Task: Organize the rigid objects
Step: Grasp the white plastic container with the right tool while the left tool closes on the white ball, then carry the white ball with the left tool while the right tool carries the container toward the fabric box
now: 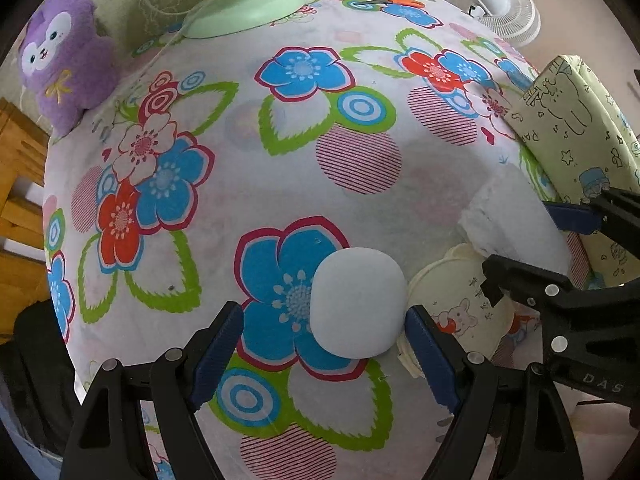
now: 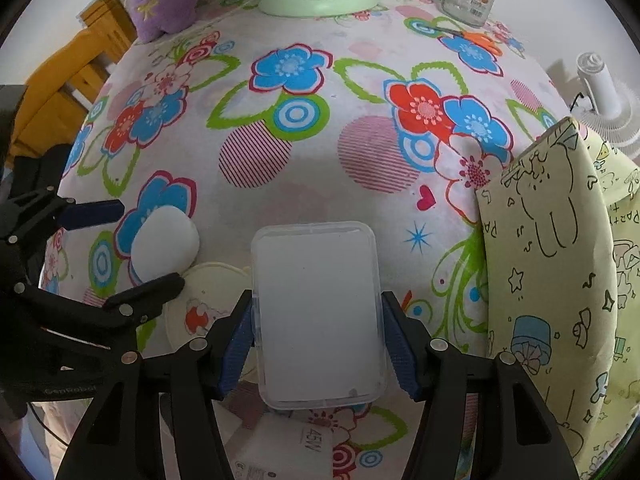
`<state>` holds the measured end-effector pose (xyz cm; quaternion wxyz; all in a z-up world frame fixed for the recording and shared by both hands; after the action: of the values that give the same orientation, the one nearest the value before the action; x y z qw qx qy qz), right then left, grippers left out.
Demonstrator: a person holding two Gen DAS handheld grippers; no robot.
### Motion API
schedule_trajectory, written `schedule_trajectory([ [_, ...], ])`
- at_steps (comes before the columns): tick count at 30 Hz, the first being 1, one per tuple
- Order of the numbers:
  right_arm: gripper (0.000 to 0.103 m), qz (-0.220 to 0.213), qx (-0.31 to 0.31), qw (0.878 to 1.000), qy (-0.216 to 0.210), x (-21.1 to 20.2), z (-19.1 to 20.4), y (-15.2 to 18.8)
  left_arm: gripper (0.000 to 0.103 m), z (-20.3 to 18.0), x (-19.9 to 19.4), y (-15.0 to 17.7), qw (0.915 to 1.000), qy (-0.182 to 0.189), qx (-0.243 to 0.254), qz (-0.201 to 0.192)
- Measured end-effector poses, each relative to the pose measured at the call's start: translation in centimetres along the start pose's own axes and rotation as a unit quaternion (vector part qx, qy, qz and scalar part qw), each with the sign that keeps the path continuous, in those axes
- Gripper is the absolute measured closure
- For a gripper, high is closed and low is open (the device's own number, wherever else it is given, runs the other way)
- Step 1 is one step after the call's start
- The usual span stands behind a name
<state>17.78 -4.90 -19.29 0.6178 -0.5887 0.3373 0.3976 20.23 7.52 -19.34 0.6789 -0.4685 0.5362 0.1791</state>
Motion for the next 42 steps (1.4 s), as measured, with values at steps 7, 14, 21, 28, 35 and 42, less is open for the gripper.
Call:
schedule_trajectory([
  [7, 0.04, 0.011, 0.0, 1.0, -0.003, 0.0, -0.5, 0.2, 0.033, -1.1, 0.3, -0.8, 0.9998, 0.021, -0.004, 0.0],
  [14, 0.04, 0.021, 0.001, 1.0, -0.004, 0.0, -1.0, 0.5, 0.051, -1.2, 1.0, -1.9, 0.9981, 0.046, -0.04, 0.01],
  [21, 0.04, 0.015, -0.003, 1.0, -0.001, -0.4, -0.8, 0.1, 0.055, -1.7, 0.7, -1.7, 0.9993, 0.019, -0.031, 0.012],
  [28, 0.04, 0.007, -0.007, 1.0, 0.003, -1.5, -0.4, 0.2, 0.055, -1.9, -1.0, -0.8, 0.9989, 0.022, -0.042, 0.0],
  [35, 0.04, -0.004, -0.011, 1.0, 0.005, -2.7, 0.6, 0.2, 0.055, -2.1, -2.5, 0.7, 0.9987, 0.006, -0.051, 0.002],
  [42, 0.04, -0.015, -0.009, 1.0, 0.012, -4.1, 1.5, 0.7, 0.055, -1.8, -4.6, 1.6, 0.9976, 0.011, -0.067, -0.011],
])
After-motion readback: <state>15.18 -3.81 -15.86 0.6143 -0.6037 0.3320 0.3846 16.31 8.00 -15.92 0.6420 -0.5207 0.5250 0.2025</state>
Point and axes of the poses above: each gripper's, at about its wrist camera, not at the fingertips, and x roughly the way its jaws point, z to its left, y to its underside, the point moved 1 cm from there along x, roughly the way its jaws point, and after that the axes turned 13 degrees about -z, right-handed, at the moved point
